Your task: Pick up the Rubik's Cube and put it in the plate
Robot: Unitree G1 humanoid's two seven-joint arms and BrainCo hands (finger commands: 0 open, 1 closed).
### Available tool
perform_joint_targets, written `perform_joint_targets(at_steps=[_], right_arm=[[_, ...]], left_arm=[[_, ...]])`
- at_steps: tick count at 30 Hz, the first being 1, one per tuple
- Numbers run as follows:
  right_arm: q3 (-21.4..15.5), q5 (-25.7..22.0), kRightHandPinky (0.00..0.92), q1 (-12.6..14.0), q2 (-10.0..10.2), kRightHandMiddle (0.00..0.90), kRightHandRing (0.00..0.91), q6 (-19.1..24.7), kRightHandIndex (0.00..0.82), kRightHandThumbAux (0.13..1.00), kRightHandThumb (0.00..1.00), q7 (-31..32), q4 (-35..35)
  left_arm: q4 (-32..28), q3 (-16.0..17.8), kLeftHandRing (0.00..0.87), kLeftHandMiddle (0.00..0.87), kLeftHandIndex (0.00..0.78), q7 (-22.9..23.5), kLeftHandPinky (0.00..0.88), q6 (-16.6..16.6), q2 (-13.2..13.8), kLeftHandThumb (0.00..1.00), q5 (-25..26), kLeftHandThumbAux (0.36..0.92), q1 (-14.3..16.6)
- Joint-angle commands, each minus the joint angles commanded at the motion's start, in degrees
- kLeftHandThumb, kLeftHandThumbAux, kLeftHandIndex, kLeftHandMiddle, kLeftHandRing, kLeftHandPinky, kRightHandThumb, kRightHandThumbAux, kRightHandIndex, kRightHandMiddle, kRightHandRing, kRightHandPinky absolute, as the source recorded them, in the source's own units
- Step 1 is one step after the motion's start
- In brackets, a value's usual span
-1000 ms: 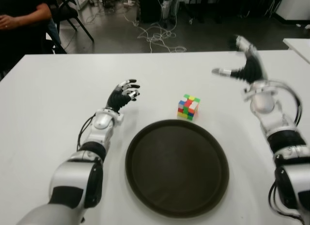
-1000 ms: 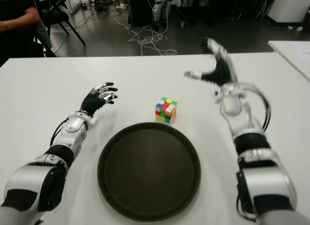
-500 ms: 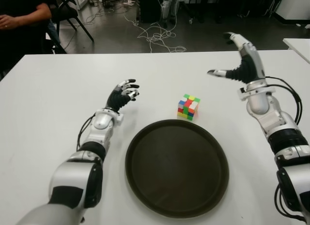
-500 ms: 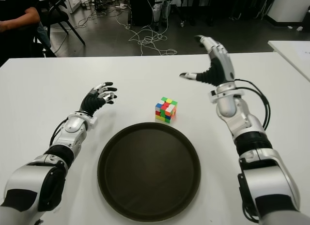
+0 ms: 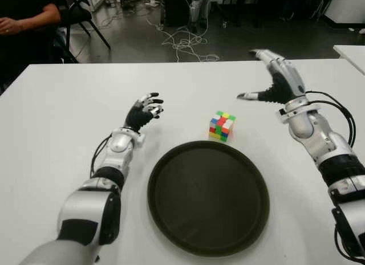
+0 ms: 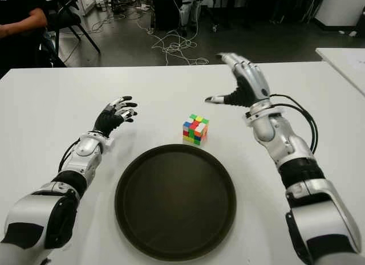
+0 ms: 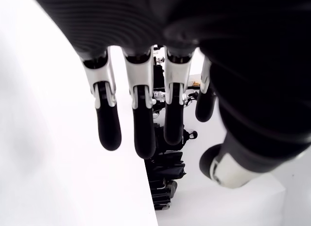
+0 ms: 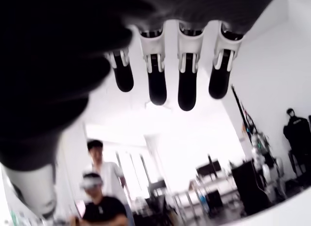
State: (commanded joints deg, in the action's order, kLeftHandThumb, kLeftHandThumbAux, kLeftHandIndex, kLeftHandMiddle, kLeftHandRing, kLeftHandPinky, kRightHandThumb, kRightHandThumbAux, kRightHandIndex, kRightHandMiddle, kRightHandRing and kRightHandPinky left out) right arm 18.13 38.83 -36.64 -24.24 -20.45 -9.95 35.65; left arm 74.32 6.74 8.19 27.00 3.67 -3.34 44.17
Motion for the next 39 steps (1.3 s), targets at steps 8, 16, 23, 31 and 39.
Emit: perform_joint_targets(at_steps=[8, 16, 23, 31, 39], right_arm=[[5.2, 3.0, 0.174, 3.8, -0.6, 0.199, 0.211, 9.4, 0.16, 0.692, 0.0, 16.5, -15.4], [7.1, 5.1, 0.181, 4.3, -0.3, 0.191, 0.205, 13.6, 0.153, 0.708, 0.0, 22.5, -20.3], [8.1, 6.7, 0.129, 4.5, -0.1, 0.161, 0.162, 15.4, 0.127, 0.718, 0.0, 23.7, -21.6], [9.3, 8.4, 0.129, 4.8, 0.6, 0.146, 0.151, 17.0, 0.11, 0.739, 0.0, 23.0, -22.5], [10.4, 9.9, 0.115, 4.7, 0.8, 0.137, 0.144, 16.7, 0.102, 0.763, 0.0, 22.1, -21.7]], left_arm=[[0.0, -0.2, 0.318, 0.276, 0.187, 0.1, 0.372, 0.2, 0.0, 0.199, -0.2, 0.716, 0.1], [0.0, -0.4, 0.317, 0.276, 0.185, -0.1, 0.367, 0.1, 0.0, 0.188, -0.4, 0.726, 0.2], [0.1, -0.4, 0.319, 0.28, 0.184, -0.4, 0.362, -0.3, 0.2, 0.175, -0.5, 0.727, 0.4], [0.1, -0.4, 0.317, 0.274, 0.182, -0.1, 0.364, -0.4, 0.3, 0.17, -0.5, 0.727, 0.6], [0.2, -0.4, 0.319, 0.272, 0.181, 0.0, 0.375, -0.4, 0.4, 0.179, -0.5, 0.722, 0.6]])
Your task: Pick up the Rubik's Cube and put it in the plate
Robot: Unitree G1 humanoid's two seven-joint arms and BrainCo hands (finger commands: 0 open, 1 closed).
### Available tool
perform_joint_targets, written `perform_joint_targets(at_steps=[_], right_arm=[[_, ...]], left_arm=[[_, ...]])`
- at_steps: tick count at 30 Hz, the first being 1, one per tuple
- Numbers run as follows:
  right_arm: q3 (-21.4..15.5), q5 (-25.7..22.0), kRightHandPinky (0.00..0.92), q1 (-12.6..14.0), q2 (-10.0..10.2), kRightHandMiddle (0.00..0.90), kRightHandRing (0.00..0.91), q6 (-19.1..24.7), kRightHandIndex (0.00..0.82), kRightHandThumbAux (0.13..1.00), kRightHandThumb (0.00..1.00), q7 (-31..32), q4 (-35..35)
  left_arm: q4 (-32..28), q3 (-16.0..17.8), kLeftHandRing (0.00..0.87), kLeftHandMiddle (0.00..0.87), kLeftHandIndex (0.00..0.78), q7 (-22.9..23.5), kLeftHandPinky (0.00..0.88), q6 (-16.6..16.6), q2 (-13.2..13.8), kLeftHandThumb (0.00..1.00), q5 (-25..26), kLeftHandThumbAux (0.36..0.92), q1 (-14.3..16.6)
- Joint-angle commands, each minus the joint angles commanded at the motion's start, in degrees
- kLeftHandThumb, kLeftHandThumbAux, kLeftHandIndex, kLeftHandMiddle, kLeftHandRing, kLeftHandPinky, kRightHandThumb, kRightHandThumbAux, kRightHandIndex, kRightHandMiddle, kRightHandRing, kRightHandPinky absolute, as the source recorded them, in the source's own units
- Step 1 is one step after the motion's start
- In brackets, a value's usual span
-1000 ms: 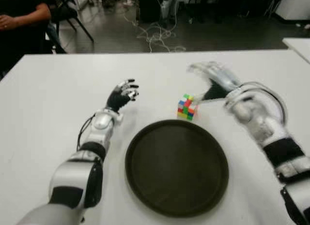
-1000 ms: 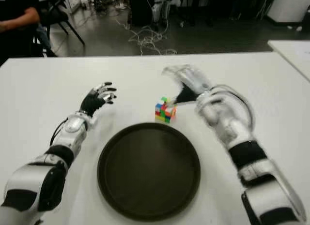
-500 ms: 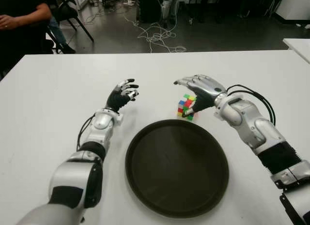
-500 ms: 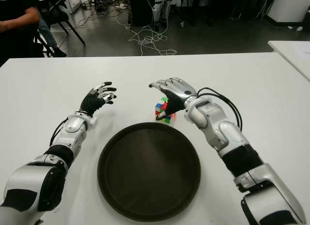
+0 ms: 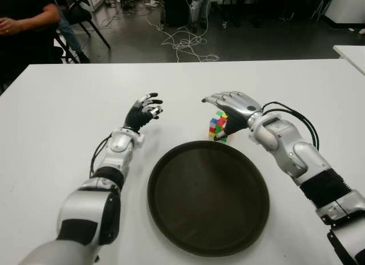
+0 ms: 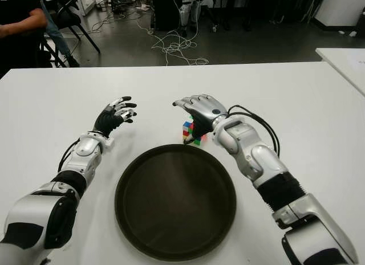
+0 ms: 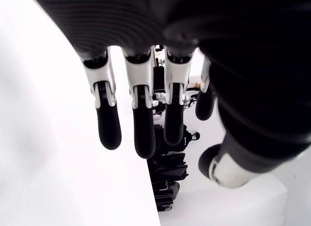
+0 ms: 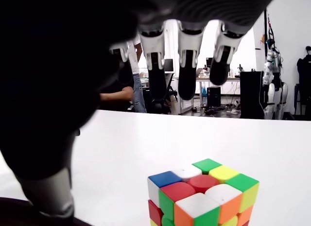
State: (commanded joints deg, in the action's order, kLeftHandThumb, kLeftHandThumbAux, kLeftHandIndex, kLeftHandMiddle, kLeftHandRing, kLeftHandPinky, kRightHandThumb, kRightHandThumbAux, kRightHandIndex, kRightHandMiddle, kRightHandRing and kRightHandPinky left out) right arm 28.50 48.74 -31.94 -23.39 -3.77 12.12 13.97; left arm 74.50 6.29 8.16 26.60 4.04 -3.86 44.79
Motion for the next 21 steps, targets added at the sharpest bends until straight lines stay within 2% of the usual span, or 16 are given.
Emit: perform_joint_targets(at_steps=[10, 16, 21], right_arm=[[0.3, 0.4, 0.123, -0.1, 0.2, 0.143, 0.152, -0.2, 0.105, 0.773, 0.0, 0.0, -0.1], [-0.2, 0.1, 0.121, -0.3, 1.0, 0.146, 0.15, 0.4, 0.11, 0.75, 0.0, -1.4, 1.3], [-0.5, 0.5, 0.127, -0.9, 2.2, 0.142, 0.15, 3.1, 0.1, 0.749, 0.0, -2.3, 3.6]], left_arm=[[0.0, -0.2, 0.319, 0.279, 0.186, 0.0, 0.368, 0.0, 0.1, 0.18, -0.2, 0.721, 0.0], [0.1, -0.1, 0.319, 0.277, 0.186, 0.1, 0.367, 0.0, 0.1, 0.19, 0.0, 0.726, 0.0], [0.1, 0.1, 0.315, 0.272, 0.183, 0.0, 0.367, -0.3, 0.0, 0.194, 0.2, 0.734, 0.0]])
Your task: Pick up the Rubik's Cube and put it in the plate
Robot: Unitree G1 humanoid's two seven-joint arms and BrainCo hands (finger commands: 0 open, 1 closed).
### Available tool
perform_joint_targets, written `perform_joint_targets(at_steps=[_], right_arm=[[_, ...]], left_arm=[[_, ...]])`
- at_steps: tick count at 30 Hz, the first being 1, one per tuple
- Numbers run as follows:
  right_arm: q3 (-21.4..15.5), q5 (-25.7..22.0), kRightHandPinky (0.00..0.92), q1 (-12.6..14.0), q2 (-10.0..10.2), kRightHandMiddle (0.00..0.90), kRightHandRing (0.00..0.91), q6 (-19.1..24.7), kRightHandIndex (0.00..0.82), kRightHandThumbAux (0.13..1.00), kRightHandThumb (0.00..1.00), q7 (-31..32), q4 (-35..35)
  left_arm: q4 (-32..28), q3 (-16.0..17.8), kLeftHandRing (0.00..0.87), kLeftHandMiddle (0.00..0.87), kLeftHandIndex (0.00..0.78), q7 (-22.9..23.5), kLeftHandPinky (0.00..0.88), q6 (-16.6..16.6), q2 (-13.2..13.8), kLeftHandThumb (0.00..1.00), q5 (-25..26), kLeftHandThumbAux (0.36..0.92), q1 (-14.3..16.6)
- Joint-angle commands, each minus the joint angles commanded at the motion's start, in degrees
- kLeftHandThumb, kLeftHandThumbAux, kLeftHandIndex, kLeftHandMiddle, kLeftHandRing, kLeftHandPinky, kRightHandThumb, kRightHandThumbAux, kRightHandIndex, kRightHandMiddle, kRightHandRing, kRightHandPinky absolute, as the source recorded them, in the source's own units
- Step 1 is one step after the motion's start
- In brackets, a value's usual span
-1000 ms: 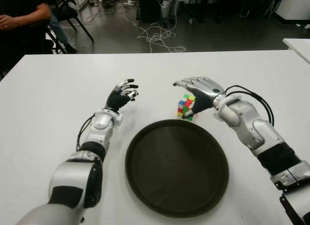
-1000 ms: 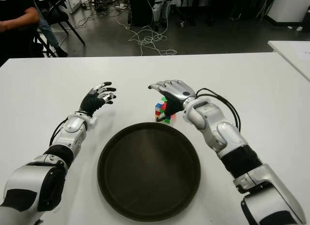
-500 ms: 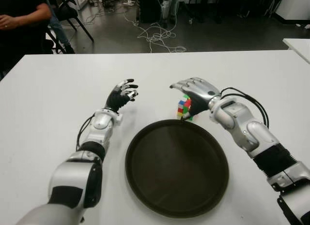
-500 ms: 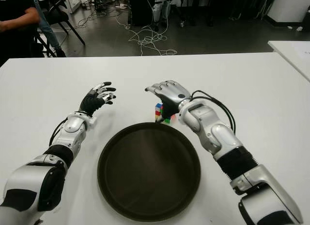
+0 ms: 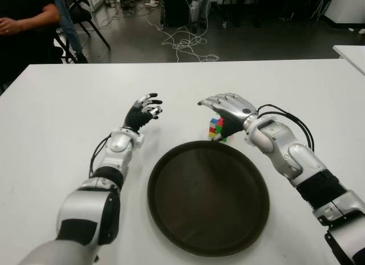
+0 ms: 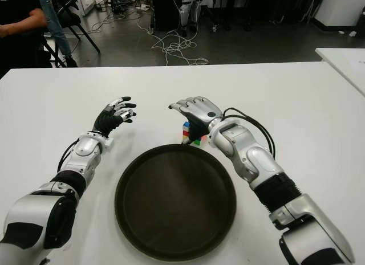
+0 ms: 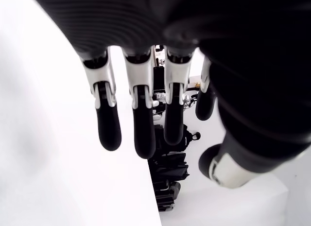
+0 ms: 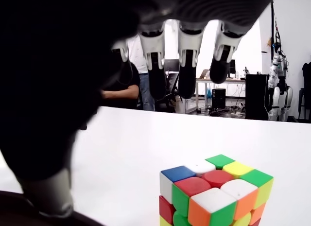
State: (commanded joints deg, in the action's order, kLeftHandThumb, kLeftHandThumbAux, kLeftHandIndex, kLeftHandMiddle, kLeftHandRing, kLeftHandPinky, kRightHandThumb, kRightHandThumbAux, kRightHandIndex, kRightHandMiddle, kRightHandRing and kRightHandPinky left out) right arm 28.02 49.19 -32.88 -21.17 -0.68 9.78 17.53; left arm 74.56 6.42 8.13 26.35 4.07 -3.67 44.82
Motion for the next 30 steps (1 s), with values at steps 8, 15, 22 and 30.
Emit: perform_joint_targets(at_steps=[8, 15, 22, 30], right_arm=[[0.2, 1.0, 0.121, -0.5, 1.3, 0.135, 0.143, 3.0, 0.093, 0.745, 0.0, -3.0, 2.1], [0.2, 0.8, 0.122, -1.1, 2.4, 0.144, 0.152, 3.6, 0.102, 0.75, 0.0, -6.3, 4.9], [0.3, 0.7, 0.143, -1.7, 2.9, 0.161, 0.171, 3.6, 0.115, 0.761, 0.0, -8.2, 6.9], [0.6, 0.2, 0.154, -2.3, 3.1, 0.165, 0.184, 2.7, 0.115, 0.757, 0.0, -8.5, 8.8]], left_arm=[[0.0, -0.5, 0.312, 0.272, 0.183, -0.7, 0.363, -0.1, 0.1, 0.181, -0.6, 0.733, 0.0], [0.1, -0.9, 0.315, 0.272, 0.181, -1.0, 0.362, -0.2, 0.1, 0.194, -0.7, 0.726, 0.1], [0.0, -0.6, 0.316, 0.272, 0.174, -0.6, 0.366, -0.1, 0.0, 0.199, -0.2, 0.715, 0.1], [0.0, -0.6, 0.318, 0.278, 0.18, -0.5, 0.368, -0.2, 0.0, 0.189, -0.1, 0.713, 0.1]])
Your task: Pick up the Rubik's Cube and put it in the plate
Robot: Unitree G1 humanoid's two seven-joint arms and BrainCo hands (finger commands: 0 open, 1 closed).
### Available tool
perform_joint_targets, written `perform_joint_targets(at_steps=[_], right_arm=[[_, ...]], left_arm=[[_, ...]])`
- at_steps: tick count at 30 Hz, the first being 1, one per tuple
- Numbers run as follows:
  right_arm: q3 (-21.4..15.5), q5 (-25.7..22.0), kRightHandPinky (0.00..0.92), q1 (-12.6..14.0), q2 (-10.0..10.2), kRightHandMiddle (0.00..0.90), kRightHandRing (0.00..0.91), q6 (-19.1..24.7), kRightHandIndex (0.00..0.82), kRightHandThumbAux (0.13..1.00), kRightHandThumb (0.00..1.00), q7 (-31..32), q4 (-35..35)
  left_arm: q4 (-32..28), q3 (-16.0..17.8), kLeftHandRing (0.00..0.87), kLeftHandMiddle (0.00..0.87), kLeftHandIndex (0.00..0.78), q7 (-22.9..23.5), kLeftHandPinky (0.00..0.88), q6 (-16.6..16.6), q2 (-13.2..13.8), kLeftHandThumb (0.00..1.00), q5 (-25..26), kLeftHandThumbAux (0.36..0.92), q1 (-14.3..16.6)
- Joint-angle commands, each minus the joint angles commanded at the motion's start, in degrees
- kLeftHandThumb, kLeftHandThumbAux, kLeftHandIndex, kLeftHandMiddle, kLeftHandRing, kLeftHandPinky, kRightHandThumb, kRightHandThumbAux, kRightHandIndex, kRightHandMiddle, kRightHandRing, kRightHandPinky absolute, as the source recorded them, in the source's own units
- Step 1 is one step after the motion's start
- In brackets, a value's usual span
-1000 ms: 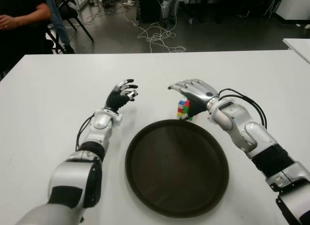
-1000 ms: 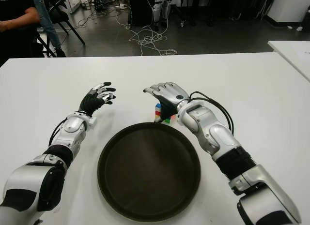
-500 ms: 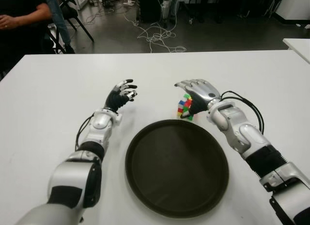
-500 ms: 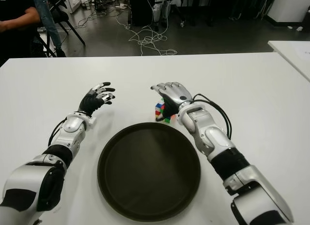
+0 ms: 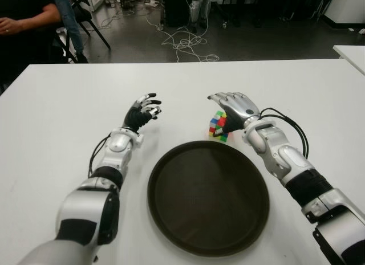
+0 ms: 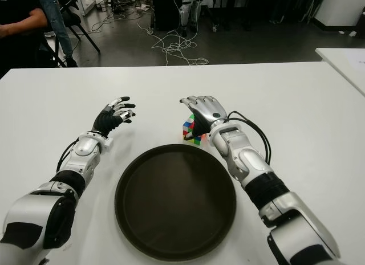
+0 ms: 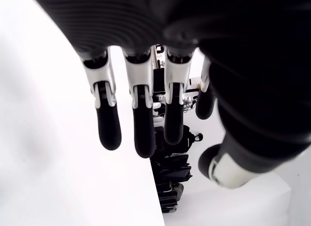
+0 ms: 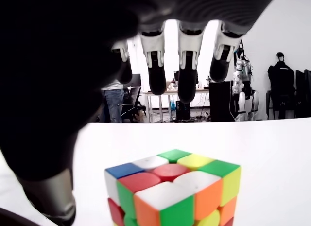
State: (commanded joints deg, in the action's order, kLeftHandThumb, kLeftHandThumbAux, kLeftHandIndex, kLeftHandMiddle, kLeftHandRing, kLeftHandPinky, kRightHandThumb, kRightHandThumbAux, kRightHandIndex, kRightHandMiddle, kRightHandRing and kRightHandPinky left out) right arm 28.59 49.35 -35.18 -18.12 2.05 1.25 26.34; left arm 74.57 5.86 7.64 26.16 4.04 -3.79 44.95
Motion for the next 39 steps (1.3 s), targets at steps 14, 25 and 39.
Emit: perform_joint_targets(at_steps=[14, 25, 39], right_arm=[[0.5, -0.6, 0.131, 0.1, 0.0, 0.154, 0.165, -1.3, 0.109, 0.749, 0.0, 2.0, 0.0], [0.6, -0.5, 0.146, 0.3, 0.2, 0.162, 0.179, -1.8, 0.116, 0.765, 0.0, 1.7, 0.2], [1.4, -0.8, 0.141, 0.3, 0.9, 0.156, 0.17, -4.3, 0.111, 0.765, 0.0, 2.6, 2.3]], left_arm=[[-0.1, -0.4, 0.32, 0.275, 0.184, -0.8, 0.37, 0.3, -0.1, 0.174, -0.5, 0.728, -0.1], [-0.1, -1.2, 0.324, 0.28, 0.191, -1.9, 0.378, 0.9, 0.0, 0.165, -1.1, 0.738, -0.2], [-0.2, -0.9, 0.322, 0.287, 0.194, -1.7, 0.364, 1.8, -0.1, 0.195, -1.1, 0.758, -0.3]])
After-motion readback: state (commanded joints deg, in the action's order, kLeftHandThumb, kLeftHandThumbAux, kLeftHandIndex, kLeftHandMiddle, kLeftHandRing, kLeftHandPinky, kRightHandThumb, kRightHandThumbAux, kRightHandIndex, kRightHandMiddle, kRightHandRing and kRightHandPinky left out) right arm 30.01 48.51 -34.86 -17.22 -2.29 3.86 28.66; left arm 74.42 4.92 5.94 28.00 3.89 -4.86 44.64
